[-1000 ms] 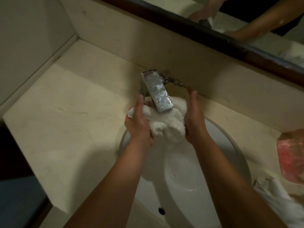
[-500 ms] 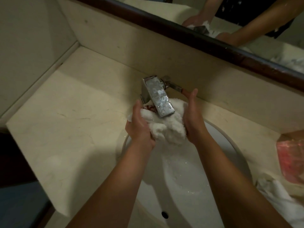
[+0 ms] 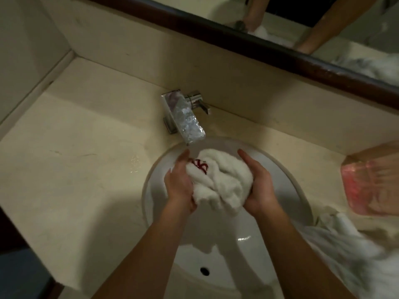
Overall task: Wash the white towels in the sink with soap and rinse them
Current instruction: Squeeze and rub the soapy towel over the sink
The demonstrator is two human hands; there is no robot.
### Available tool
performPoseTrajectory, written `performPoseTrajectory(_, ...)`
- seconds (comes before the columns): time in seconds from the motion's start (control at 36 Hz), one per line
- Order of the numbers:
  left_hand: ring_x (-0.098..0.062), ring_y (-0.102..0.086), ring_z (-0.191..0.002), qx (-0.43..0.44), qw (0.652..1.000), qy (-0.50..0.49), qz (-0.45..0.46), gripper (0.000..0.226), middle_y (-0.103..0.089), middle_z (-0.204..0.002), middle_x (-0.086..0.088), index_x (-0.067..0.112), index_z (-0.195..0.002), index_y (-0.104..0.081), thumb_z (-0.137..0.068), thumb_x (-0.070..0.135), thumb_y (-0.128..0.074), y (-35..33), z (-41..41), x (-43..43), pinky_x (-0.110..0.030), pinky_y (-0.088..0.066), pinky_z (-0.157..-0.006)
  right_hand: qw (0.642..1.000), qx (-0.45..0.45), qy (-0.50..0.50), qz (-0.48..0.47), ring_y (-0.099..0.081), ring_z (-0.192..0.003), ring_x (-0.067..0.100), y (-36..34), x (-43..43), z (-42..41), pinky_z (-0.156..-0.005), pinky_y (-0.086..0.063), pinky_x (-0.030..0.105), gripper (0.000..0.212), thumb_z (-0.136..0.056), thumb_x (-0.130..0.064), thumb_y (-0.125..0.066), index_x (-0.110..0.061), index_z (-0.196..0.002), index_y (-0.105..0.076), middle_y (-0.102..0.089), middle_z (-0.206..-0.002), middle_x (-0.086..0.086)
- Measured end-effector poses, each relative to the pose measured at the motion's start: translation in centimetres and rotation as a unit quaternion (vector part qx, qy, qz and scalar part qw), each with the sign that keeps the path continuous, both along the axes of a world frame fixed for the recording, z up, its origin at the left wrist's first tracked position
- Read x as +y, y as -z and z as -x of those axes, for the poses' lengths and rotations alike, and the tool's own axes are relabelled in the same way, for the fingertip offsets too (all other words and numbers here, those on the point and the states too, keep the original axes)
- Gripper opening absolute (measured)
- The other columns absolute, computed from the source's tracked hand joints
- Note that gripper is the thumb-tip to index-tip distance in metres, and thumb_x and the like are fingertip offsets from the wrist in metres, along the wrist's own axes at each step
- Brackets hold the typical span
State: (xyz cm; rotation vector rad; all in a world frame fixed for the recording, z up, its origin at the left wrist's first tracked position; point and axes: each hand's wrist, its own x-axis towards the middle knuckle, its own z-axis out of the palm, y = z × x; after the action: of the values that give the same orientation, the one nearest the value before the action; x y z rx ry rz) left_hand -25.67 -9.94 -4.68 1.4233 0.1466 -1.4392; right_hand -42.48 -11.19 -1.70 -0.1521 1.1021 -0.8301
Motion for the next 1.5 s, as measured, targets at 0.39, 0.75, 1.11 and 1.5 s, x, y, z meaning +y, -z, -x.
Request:
performPoseTrajectory(0.39, -0.031, -0.063, -0.078, 0.084, 0.939, 0.254, 0.217, 0.062, -0.061, -0.083, -0.016, 0.011, -0.075, -0.064, -0.052, 0.055, -0.101, -8.0, 5.1, -4.2, -0.041, -0.055, -0.080, 0.979, -0.194, 0.026, 0.057, -0.068, -0.125, 0.038, -4.3, 2.9, 8.4, -0.098, -0.059, 0.053, 0.089, -0.059, -0.021, -0.103, -0.003, -0.139, -0.067, -0.068, -0.139, 0.020)
performPoseTrajectory(0.75, -0.015, -0.056, -0.041, -0.040, 0.897, 0.405, 0.172, 0.037, -0.055, -0.048, -0.002, 0.013, -0.059, -0.058, -0.088, 0.034, -0.068, -16.8, 6.0, -9.2, -0.023, -0.049, -0.047, 0.915, 0.097, -0.327, 0.214, -0.079, -0.093, 0.018, -14.0, 2.7, 7.5, -0.077, -0.064, 0.031, 0.040, -0.084, 0.013, -0.075, -0.010, -0.116, -0.070, -0.082, -0.102, 0.006)
performPoseTrajectory(1.11, -0.035, -0.071, -0.116, -0.157, 0.927, 0.336, 0.049, 0.095, -0.070, -0.133, -0.012, 0.012, -0.139, -0.064, -0.068, 0.075, -0.075, -8.9, 4.8, -10.2, -0.047, -0.059, -0.097, 0.774, 0.430, -0.297, 0.358, -0.057, -0.074, 0.006, -14.2, 3.2, 1.8, -0.075, -0.046, 0.019, 0.040, -0.065, -0.017, -0.083, -0.024, -0.094, -0.057, -0.061, -0.081, -0.015)
performPoseTrajectory(1.5, -0.026, -0.074, -0.109, -0.009, 0.858, 0.422, 0.294, 0.132, -0.068, -0.139, -0.012, 0.016, -0.148, -0.055, -0.041, 0.086, -0.088, -17.2, 2.6, -3.1, -0.044, -0.064, -0.080, 0.989, -0.078, -0.026, 0.120, -0.065, -0.079, 0.036, -12.3, 5.0, 3.9, -0.046, -0.052, 0.031, 0.107, -0.014, -0.033, -0.106, -0.005, -0.111, -0.070, -0.070, -0.093, 0.019)
